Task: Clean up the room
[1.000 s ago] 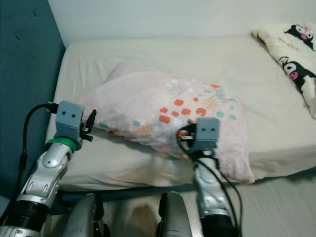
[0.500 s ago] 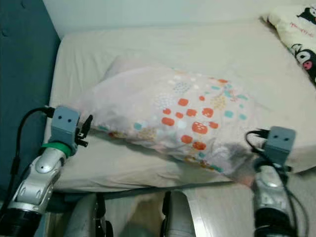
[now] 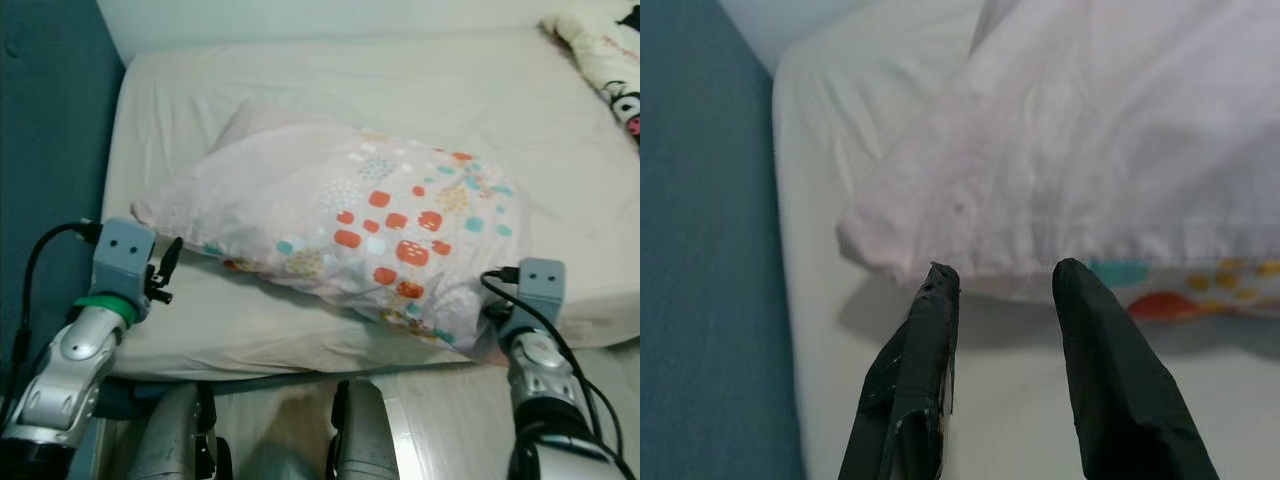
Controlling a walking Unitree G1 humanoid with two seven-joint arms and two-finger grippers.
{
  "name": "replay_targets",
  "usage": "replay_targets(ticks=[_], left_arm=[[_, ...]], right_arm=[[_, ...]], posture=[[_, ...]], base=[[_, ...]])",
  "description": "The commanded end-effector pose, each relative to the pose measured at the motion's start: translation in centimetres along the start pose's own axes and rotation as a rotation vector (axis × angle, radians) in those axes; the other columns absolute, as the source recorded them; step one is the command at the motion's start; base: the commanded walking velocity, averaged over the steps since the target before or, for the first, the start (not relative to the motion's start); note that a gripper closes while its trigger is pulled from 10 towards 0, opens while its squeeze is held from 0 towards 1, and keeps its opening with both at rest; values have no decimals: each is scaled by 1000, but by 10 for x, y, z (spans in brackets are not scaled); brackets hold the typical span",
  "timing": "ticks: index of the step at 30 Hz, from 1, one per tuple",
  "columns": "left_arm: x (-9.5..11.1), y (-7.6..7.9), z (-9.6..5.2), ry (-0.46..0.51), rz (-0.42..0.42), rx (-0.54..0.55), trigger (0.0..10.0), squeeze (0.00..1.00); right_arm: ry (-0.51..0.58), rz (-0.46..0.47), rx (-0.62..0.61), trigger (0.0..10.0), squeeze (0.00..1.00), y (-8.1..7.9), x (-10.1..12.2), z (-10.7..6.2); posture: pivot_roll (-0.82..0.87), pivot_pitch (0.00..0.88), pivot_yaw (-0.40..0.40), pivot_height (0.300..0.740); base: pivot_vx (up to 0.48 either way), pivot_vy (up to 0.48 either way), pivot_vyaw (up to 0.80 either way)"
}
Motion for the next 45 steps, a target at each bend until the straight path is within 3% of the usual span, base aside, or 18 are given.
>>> replay_targets(ticks=[1,3,5,7,8,10,12,14,21,24,29,36,38,39,40,43,44,45], left_arm=[[-5,0,-3,-23,6,-6,10000,0],[-6,-4,-7,-31,11,7,10000,0],[-6,-4,-7,-31,11,7,10000,0],[-7,-7,-8,-35,13,24,10000,0],[-7,-7,-8,-35,13,24,10000,0],[-4,-11,-6,-32,11,52,10000,0],[-2,-16,-3,-27,5,75,10000,0],[0,-19,-1,-23,3,88,10000,0],[31,-69,12,85,-21,330,10000,0],[62,-109,17,179,-4,462,10000,0],[102,-148,17,303,54,566,10000,0],[116,-149,18,360,142,543,10000,0],[98,-120,21,304,163,351,10000,0],[98,-120,21,304,163,351,10000,0],[85,-107,20,262,144,262,10000,0],[73,-97,15,226,138,189,10000,0],[57,-85,8,173,132,117,10000,0],[57,-85,8,173,132,117,10000,0]], right_arm=[[-77,-12,51,10000,0,-11,-18,-1],[-133,-4,151,10000,0,-36,-26,0],[-133,-4,151,10000,0,-36,-26,0],[-226,-22,371,10000,0,-84,-42,-5],[-226,-22,371,10000,0,-84,-42,-5],[-261,8,739,10000,0,-160,-42,-21],[-226,81,976,10000,0,-210,-24,-37],[-202,118,1050,10000,0,-227,-12,-43],[-115,209,1389,10000,0,-308,43,-86],[-76,244,1576,10000,0,-341,65,-117],[-37,399,1800,10000,0,-362,95,-150],[-152,493,1888,10000,0,-367,74,-161],[-382,213,1638,10000,0,-358,-18,-147],[-382,213,1638,10000,0,-358,-18,-147],[-489,58,1516,10000,0,-337,-64,-139],[-575,-53,1412,10000,0,-310,-101,-131],[-679,-118,1315,10000,0,-264,-133,-118],[-679,-118,1315,10000,0,-264,-133,-118]], posture=[[150,202,86,605],[159,199,79,605],[159,199,79,605],[172,193,64,605],[172,193,64,605],[174,184,58,605],[170,177,57,605],[169,172,57,605],[165,150,59,605],[168,144,59,605],[165,136,68,605],[165,135,68,605],[165,143,61,605],[165,143,61,605],[166,150,58,605],[162,154,54,605],[152,163,50,605],[152,163,50,605]], base=[[0,0,0],[0,0,0],[0,0,0],[0,0,0],[0,0,0],[0,0,0],[0,0,0],[0,0,0],[0,0,0],[0,0,0],[0,0,0],[0,0,0],[0,0,0],[0,0,0],[0,0,0],[0,0,0],[0,0,0],[0,0,0]])
Point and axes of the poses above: a point about 5 cm out from each wrist's last joint towards the gripper, its own z axis pointing out of the wrist towards the gripper, its own x axis along the axis of the wrist's last joint, y = z × x, the point moved 2 cm from there along z, pointing out of the wrist towards the gripper, and after that the axes turned 12 degrees about z, right-handed, at the moved point
